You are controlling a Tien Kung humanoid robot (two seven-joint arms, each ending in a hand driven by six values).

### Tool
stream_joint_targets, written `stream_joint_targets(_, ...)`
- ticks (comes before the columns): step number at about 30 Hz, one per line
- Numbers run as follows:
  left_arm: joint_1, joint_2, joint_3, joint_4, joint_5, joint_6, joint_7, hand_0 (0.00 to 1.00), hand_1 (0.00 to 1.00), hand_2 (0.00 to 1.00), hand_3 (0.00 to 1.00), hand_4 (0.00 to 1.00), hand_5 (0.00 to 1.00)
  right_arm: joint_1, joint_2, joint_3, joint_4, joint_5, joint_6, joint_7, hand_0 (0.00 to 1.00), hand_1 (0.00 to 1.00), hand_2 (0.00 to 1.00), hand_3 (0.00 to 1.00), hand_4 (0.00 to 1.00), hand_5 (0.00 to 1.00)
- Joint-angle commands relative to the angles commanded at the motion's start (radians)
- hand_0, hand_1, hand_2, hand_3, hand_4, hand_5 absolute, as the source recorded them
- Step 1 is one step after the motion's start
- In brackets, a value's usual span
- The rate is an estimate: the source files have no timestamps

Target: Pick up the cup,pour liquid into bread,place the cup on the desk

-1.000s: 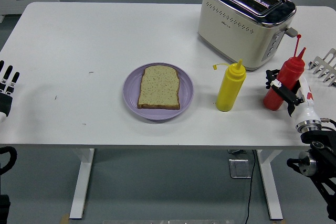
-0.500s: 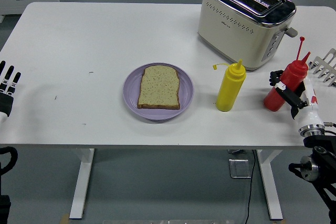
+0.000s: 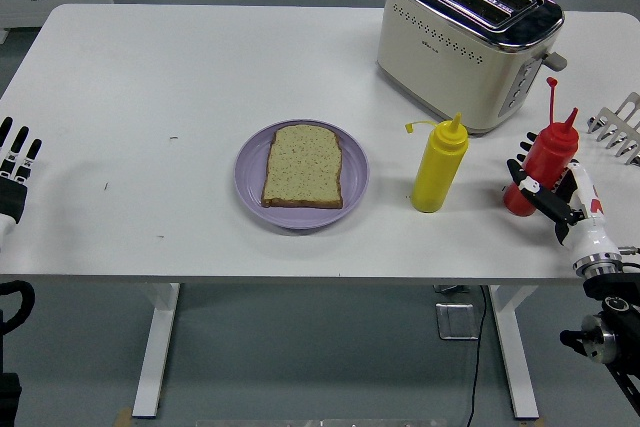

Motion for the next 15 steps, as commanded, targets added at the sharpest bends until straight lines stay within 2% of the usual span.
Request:
stream_joint_targets(2,0.000,0.000,-0.001,0.000,0.000,0.000,0.000,0.777,0.727,0.725,0.659,0.521,0.927,-0.004,-0.001,0.006,0.001,-0.001,-0.002,0.003,0.890,0.837,0.916,0.976,0.818,0.277)
stream_joint_targets(3,0.000,0.000,-0.002,0.000,0.000,0.000,0.000,0.777,0.727,0.725,0.659,0.521,0.926,-0.006,-0.002,0.008,0.001,-0.001,-0.003,0.003,0.951,0.889,0.992,0.998,0.839,0.260)
stream_joint_targets(8,-0.002,0.000,-0.004,-0.001,0.000,0.000,0.000,0.777,0.727,0.725,0.659,0.521,0.926,-0.022,-0.007,0.037,0.021,-0.020,0.011,0.001,0.951,0.889,0.992,0.998,0.839,0.260)
stream_joint_targets(9,-0.003,0.000,-0.005,-0.001,0.000,0.000,0.000,0.777,0.727,0.725,0.659,0.521,0.927,-0.027,-0.009,0.044,0.030,-0.028,0.016,0.000,0.972,0.921,0.998,0.998,0.849,0.260)
stream_joint_targets(11,-0.003,0.000,-0.005,0.000,0.000,0.000,0.000,0.777,0.727,0.725,0.659,0.521,0.927,-0.033,-0.012,0.051,0.040,-0.036,0.021,-0.002,0.972,0.921,0.998,0.998,0.849,0.260)
stream_joint_targets(15,-0.006,0.000,-0.007,-0.001,0.000,-0.001,0.000,0.777,0.727,0.725,0.659,0.521,0.927,-0.055,-0.027,0.069,0.082,-0.056,0.034,-0.008,0.972,0.921,0.998,0.998,0.849,0.260)
